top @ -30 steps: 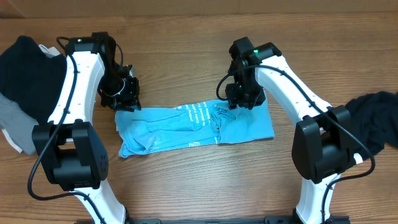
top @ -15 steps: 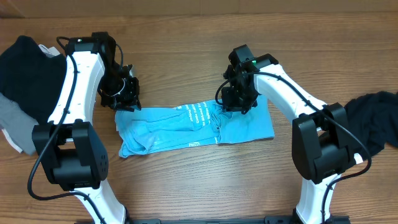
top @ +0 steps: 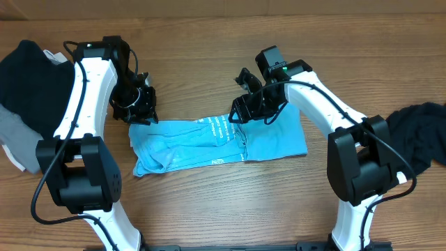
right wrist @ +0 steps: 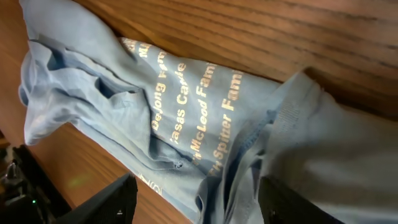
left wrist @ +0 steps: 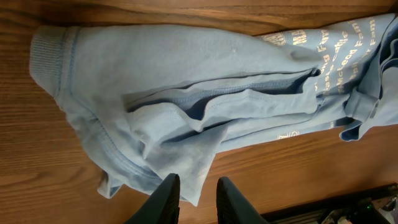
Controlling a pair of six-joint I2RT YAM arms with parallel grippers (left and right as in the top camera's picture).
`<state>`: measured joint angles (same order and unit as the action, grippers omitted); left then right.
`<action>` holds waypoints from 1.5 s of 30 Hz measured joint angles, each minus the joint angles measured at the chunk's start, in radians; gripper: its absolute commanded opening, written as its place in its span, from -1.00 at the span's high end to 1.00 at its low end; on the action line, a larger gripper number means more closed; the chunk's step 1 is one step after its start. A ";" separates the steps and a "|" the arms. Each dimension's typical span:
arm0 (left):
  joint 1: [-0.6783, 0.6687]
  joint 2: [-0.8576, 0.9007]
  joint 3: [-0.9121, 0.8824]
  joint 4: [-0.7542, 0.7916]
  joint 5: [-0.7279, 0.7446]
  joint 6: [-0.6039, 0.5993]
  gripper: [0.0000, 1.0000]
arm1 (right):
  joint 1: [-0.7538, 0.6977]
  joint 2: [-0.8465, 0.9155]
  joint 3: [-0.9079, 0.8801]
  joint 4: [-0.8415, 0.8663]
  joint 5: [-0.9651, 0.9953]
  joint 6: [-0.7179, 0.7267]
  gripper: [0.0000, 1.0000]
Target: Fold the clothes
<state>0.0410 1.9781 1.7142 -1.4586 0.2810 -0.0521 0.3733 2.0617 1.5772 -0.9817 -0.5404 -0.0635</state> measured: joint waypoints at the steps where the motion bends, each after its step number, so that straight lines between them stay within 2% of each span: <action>1: 0.000 0.000 0.000 0.000 0.000 0.000 0.43 | -0.004 0.000 0.022 -0.029 0.032 0.002 -0.48; 3: 0.000 0.000 0.000 -0.001 0.000 -0.001 0.17 | -0.015 -0.010 0.063 -0.079 0.117 0.026 -0.50; 5: 0.000 0.000 0.000 -0.003 0.000 -0.002 0.05 | -0.037 -0.045 0.092 -0.127 0.218 0.065 -0.51; 11: 0.000 0.000 -0.007 -0.028 -0.010 -0.001 0.03 | -0.137 -0.163 0.123 -0.282 0.366 0.127 -0.52; 17: 0.000 -0.002 -0.050 -0.006 -0.022 -0.004 0.02 | -0.163 -0.161 0.101 -0.367 0.319 0.093 -0.52; 22: 0.000 -0.002 -0.059 0.015 -0.023 -0.019 0.00 | -0.032 -0.161 -0.001 -0.306 0.274 0.067 -0.50; 26: 0.000 -0.002 -0.059 0.017 -0.023 -0.021 -0.01 | 0.114 -0.161 -0.160 -0.100 0.260 0.064 -0.40; 30: 0.000 -0.002 -0.059 0.018 -0.024 -0.023 0.00 | 0.191 -0.160 -0.249 0.020 0.306 0.080 -0.39; 32: 0.000 -0.002 -0.059 0.018 -0.024 -0.023 -0.01 | 0.217 -0.160 -0.268 0.065 0.349 0.094 -0.25; 34: 0.000 -0.002 -0.059 0.019 -0.024 -0.023 0.00 | 0.228 -0.160 -0.273 0.100 0.378 0.117 0.10; 39: 0.000 -0.002 -0.059 0.019 -0.024 -0.023 0.01 | 0.229 -0.160 -0.274 0.116 0.423 0.150 0.17; 41: 0.000 -0.002 -0.059 0.019 -0.024 -0.023 0.01 | 0.229 -0.160 -0.274 0.116 0.435 0.154 0.27; 43: 0.000 -0.002 -0.059 0.019 -0.024 -0.023 0.02 | 0.229 -0.160 -0.274 0.115 0.446 0.163 0.68; 45: 0.000 -0.002 -0.059 0.019 -0.024 -0.023 0.02 | 0.229 -0.160 -0.274 0.113 0.455 0.162 0.76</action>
<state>0.0410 1.9762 1.6550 -1.4395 0.2573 -0.0750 0.6025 1.9018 1.3029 -0.8684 -0.0853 0.0982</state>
